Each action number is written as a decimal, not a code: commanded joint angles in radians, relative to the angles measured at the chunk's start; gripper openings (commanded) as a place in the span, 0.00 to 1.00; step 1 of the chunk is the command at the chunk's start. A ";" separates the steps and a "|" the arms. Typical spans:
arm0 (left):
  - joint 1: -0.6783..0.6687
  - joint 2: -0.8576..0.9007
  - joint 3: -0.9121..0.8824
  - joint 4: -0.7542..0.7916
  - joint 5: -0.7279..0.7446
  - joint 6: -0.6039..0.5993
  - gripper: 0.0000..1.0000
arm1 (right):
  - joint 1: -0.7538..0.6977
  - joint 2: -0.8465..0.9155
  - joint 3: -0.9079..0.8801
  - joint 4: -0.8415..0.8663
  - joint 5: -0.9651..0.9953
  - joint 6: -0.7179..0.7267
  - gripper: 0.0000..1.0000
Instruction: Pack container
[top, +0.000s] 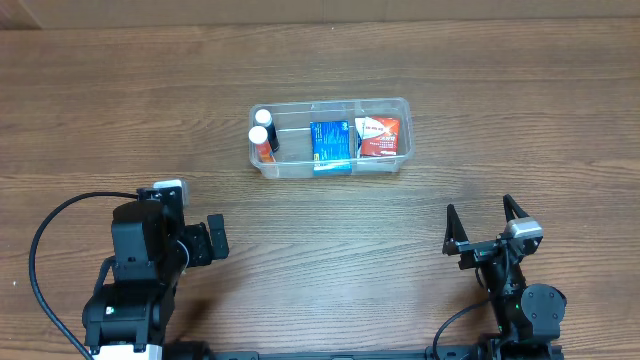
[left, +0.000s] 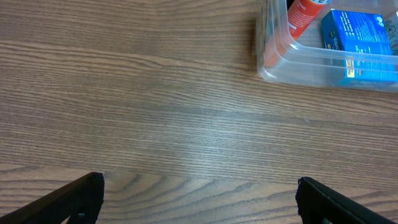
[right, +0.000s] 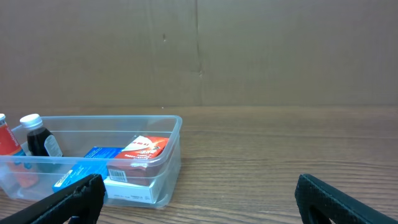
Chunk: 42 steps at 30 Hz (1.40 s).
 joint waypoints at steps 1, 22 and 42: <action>0.004 -0.010 -0.006 0.002 -0.016 0.018 1.00 | -0.004 -0.012 -0.010 0.007 -0.005 -0.004 1.00; 0.005 -0.695 -0.677 0.893 -0.015 0.111 1.00 | -0.004 -0.012 -0.010 0.007 -0.005 -0.004 1.00; 0.004 -0.749 -0.708 0.741 -0.015 0.161 1.00 | -0.004 -0.012 -0.010 0.007 -0.005 -0.004 1.00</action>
